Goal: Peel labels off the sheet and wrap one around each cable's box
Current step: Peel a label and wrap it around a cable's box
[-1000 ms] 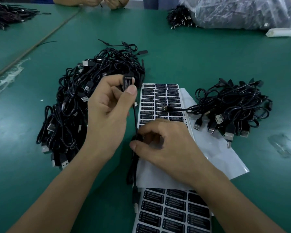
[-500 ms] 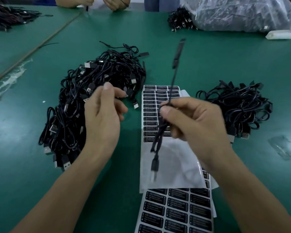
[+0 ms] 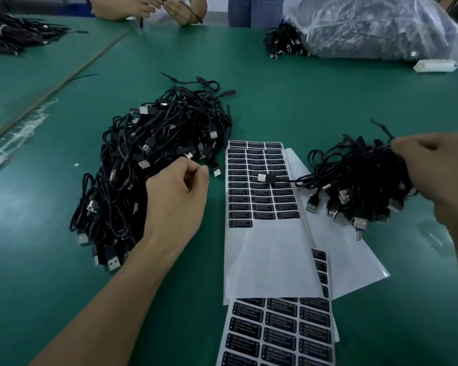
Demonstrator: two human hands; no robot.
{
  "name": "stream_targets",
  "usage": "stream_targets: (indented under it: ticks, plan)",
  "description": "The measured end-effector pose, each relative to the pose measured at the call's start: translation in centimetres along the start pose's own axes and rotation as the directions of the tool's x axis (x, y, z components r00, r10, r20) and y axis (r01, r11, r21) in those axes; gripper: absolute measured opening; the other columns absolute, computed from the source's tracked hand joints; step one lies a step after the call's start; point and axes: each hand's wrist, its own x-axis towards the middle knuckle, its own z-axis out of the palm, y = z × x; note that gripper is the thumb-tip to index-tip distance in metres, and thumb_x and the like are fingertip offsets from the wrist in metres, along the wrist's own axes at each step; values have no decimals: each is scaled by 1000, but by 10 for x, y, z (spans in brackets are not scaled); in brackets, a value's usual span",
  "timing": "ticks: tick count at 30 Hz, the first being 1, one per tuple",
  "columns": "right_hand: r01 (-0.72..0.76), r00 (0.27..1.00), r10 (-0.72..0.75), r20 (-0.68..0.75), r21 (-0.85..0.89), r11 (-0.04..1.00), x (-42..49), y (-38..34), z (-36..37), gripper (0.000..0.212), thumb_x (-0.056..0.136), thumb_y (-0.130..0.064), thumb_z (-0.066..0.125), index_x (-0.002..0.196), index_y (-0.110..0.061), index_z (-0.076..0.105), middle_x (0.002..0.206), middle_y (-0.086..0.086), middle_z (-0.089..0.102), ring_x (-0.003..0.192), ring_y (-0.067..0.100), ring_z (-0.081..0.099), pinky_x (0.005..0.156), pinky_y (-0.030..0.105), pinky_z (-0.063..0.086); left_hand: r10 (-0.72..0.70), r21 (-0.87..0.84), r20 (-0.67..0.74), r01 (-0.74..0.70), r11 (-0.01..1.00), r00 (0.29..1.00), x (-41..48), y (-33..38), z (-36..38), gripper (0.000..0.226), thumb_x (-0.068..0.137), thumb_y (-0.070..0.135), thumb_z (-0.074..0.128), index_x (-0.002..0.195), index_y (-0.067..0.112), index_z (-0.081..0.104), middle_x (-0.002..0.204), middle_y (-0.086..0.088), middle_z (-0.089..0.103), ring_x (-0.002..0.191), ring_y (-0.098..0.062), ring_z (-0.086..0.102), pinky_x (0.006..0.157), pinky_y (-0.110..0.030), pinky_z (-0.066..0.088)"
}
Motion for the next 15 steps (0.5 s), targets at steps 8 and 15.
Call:
stream_targets:
  ticks: [8, 15]
  plan:
    - [510, 844, -508, -172, -34, 859, -52, -32, 19, 21, 90, -44, 53, 108, -35, 59, 57, -16, 51, 59, 3, 53, 73, 25, 48, 6, 94, 40, -10, 996, 999, -2, -1, 2, 27, 99, 29, 61, 71, 28, 60, 65, 7, 62, 45, -9, 46, 44, -28, 42]
    - [759, 553, -731, 400, 121, 640, -119, -35, 77, 18, 97, -25, 56, 87, -19, 70, 64, -9, 61, 55, 8, 49, 61, 33, 51, 194, 507, 61, -197, 839, 979, -6, 15, -12, 16, 96, 37, 61, 83, 30, 65, 75, 14, 60, 65, -16, 60, 54, -31, 46]
